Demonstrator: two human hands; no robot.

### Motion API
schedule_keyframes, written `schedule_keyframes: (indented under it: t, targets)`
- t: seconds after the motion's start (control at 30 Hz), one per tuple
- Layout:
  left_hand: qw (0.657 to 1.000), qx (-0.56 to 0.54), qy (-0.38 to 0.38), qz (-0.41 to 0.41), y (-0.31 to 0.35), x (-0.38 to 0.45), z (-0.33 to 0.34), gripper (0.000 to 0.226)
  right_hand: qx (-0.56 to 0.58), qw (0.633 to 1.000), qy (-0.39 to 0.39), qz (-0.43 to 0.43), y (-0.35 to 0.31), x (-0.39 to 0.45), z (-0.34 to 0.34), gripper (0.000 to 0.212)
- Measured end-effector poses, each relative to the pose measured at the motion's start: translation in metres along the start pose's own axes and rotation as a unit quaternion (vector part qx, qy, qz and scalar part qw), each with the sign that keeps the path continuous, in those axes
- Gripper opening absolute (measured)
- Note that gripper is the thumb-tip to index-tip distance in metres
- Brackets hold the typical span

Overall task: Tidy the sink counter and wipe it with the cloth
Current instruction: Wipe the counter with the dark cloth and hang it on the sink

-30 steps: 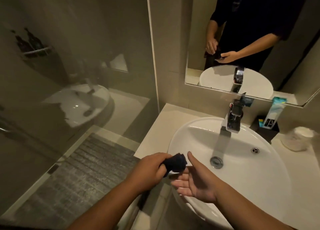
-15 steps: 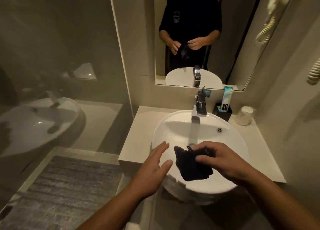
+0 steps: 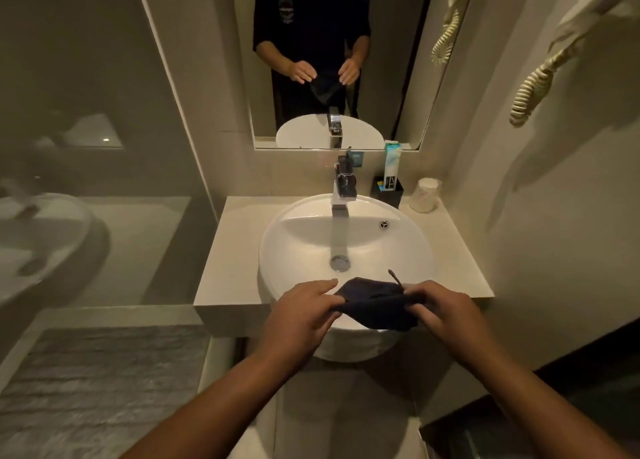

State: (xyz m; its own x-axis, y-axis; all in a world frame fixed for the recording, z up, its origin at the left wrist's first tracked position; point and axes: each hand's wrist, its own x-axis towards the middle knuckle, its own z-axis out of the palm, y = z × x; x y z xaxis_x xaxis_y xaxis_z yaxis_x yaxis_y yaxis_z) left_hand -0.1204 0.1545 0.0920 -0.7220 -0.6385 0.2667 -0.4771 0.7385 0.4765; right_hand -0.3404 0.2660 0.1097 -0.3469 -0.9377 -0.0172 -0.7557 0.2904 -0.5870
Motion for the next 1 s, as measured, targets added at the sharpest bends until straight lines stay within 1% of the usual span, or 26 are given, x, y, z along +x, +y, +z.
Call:
schedule_keyframes:
  t: [0.07,0.1,0.13,0.2,0.23,0.27,0.33,0.43,0.5,0.6,0.73,0.87,1.0]
  targets:
    - [0.999,0.030,0.009,0.036,0.006,-0.002,0.004,0.019,-0.028,0.999,0.039,-0.024,0.013,-0.003,0.012,0.018]
    - [0.999,0.032,-0.008,0.035,0.010,-0.004,0.005,0.018,-0.031,0.998,0.046,-0.034,0.019,-0.005,0.017,0.017]
    - [0.999,0.024,-0.030,0.016,0.012,-0.007,0.007,0.018,-0.027,0.998,0.035,-0.042,0.024,-0.008,0.019,0.018]
    - [0.998,-0.022,-0.058,-0.032,0.007,-0.019,0.014,0.023,0.010,0.998,-0.035,-0.047,0.035,-0.019,0.019,0.023]
    - [0.996,-0.043,-0.066,-0.042,0.004,-0.025,0.016,0.025,0.035,0.995,-0.079,-0.045,0.040,-0.024,0.018,0.027]
    - [0.994,-0.060,-0.074,-0.050,0.003,-0.031,0.017,0.026,0.054,0.991,-0.116,-0.042,0.045,-0.028,0.017,0.026]
    - [0.989,-0.089,-0.091,-0.074,0.001,-0.035,0.018,0.023,0.092,0.983,-0.154,-0.035,0.052,-0.030,0.016,0.022]
    - [0.978,-0.114,-0.107,-0.141,-0.009,-0.017,0.029,0.021,0.125,0.980,-0.156,-0.013,0.058,-0.007,0.018,0.013]
    - [0.969,-0.111,-0.120,-0.183,-0.022,0.004,0.042,0.018,0.105,0.982,-0.155,0.018,0.063,0.021,0.027,0.010]
    - [0.963,-0.076,-0.136,-0.218,-0.046,0.037,0.071,0.019,0.054,0.984,-0.156,0.064,0.074,0.067,0.054,0.011]
    - [0.949,-0.019,-0.190,-0.250,-0.062,0.062,0.098,0.023,-0.024,0.979,-0.179,0.096,0.083,0.099,0.081,0.021]
    - [0.944,-0.017,-0.189,-0.270,-0.071,0.065,0.108,0.025,-0.043,0.978,-0.176,0.107,0.086,0.106,0.086,0.024]
    - [0.939,-0.016,-0.192,-0.285,-0.071,0.068,0.116,0.032,-0.030,0.980,-0.161,0.112,0.088,0.108,0.091,0.029]
